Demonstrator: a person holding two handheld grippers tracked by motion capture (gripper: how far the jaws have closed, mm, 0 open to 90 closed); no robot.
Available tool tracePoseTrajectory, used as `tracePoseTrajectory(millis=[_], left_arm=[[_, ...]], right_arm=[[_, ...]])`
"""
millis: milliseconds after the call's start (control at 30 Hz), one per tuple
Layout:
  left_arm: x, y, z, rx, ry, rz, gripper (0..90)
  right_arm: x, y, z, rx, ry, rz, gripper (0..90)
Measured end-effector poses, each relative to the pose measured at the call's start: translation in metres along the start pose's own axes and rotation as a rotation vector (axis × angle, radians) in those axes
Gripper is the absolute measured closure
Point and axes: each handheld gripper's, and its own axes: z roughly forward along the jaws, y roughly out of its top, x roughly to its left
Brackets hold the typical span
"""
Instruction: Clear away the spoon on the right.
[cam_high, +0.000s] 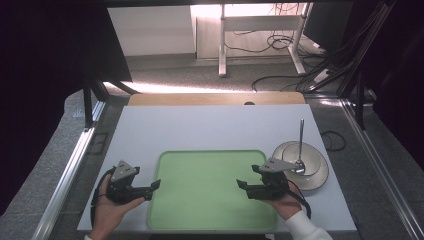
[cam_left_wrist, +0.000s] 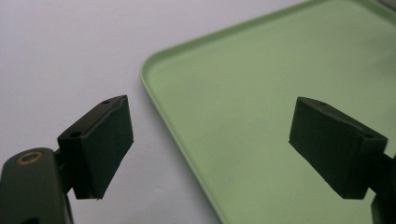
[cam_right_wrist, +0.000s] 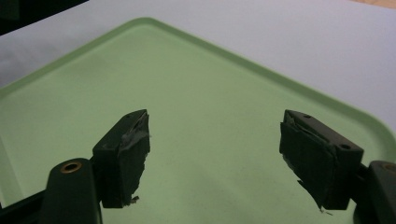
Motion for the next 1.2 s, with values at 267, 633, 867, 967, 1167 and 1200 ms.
tracePoseTrajectory(millis=[267, 633, 867, 967, 1167, 1200], left_arm=[[0.002, -0.005, 0.003, 0.008, 0.007, 0.006, 14.6], [-0.002, -0.013, 0.01, 0.027, 0.026, 0.022, 15.3], [-0.001, -0.012, 0.011, 0.024, 0.027, 0.025, 15.6], [-0.002, -0.012, 0.01, 0.027, 0.031, 0.046, 15.4], [-0.006, -0.008, 0.006, 0.032, 0.007, 0.057, 15.0], [-0.005, -0.008, 0.006, 0.029, 0.006, 0.05, 15.0]], right_arm=[[0.001, -0.002, 0.002, 0.02, -0.015, -0.035, 24.7], [0.007, 0.012, 0.005, 0.02, 0.0, -0.073, 23.1], [0.008, 0.02, -0.001, 0.001, 0.007, -0.072, 23.8], [0.008, 0.023, -0.004, -0.009, 0.015, -0.064, 23.8], [0.005, 0.037, -0.014, -0.027, 0.025, -0.052, 25.9], [0.005, 0.044, -0.016, -0.036, 0.037, -0.045, 27.5]])
